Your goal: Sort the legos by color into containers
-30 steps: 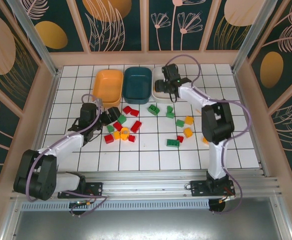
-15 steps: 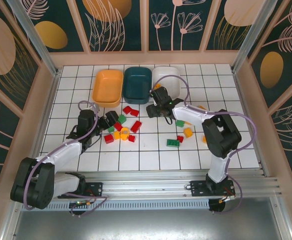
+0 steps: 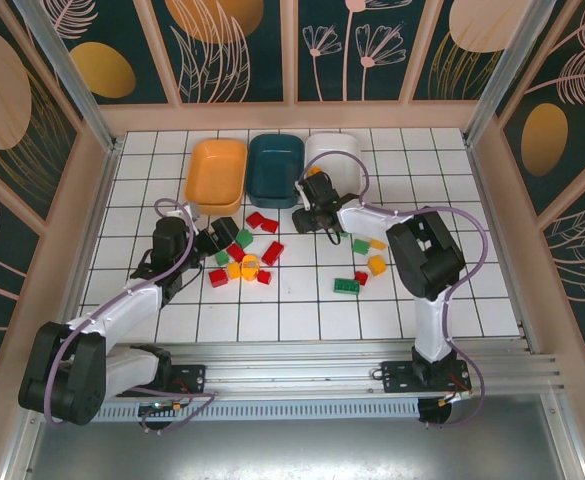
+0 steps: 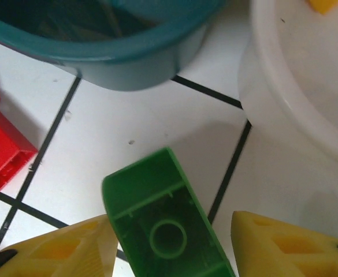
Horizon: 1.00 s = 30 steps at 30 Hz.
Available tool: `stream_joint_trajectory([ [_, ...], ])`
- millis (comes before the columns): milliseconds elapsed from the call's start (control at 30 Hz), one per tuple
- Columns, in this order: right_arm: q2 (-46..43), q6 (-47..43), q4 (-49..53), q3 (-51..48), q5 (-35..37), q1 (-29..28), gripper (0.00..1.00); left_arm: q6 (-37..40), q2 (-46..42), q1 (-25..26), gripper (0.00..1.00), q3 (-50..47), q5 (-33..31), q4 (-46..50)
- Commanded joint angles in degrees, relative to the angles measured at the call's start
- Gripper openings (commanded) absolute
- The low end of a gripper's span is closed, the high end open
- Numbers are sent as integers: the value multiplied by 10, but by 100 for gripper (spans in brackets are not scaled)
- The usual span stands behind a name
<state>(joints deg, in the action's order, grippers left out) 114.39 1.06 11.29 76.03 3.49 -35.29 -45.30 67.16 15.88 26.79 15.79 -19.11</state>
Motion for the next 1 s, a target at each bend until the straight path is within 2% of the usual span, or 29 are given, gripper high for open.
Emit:
stream_joint_trajectory([
  [0,16,-11,-17,12,-14,0,50,11,-8,4,86,11,-12,11],
  [233,8,-11,-15,11,-21,-2,37,14,-6,4,86,18,-13,10],
  [400,0,-13,-9,12,-8,-5,23,17,-2,4,85,22,-14,18],
  [500,-32,-14,-18,3,-4,-14,21,16,-16,4,84,21,-44,63],
  [633,-78,-8,-18,15,-19,-28,19,0,-57,4,78,14,-135,183],
  [700,-83,0,-25,36,-23,-28,18,-9,-68,4,73,4,-141,207],
  [833,-19,3,-16,125,-13,-17,17,-14,-59,5,68,-8,-130,240],
  [967,85,9,14,245,-8,2,17,-1,-48,18,68,-3,-126,265],
])
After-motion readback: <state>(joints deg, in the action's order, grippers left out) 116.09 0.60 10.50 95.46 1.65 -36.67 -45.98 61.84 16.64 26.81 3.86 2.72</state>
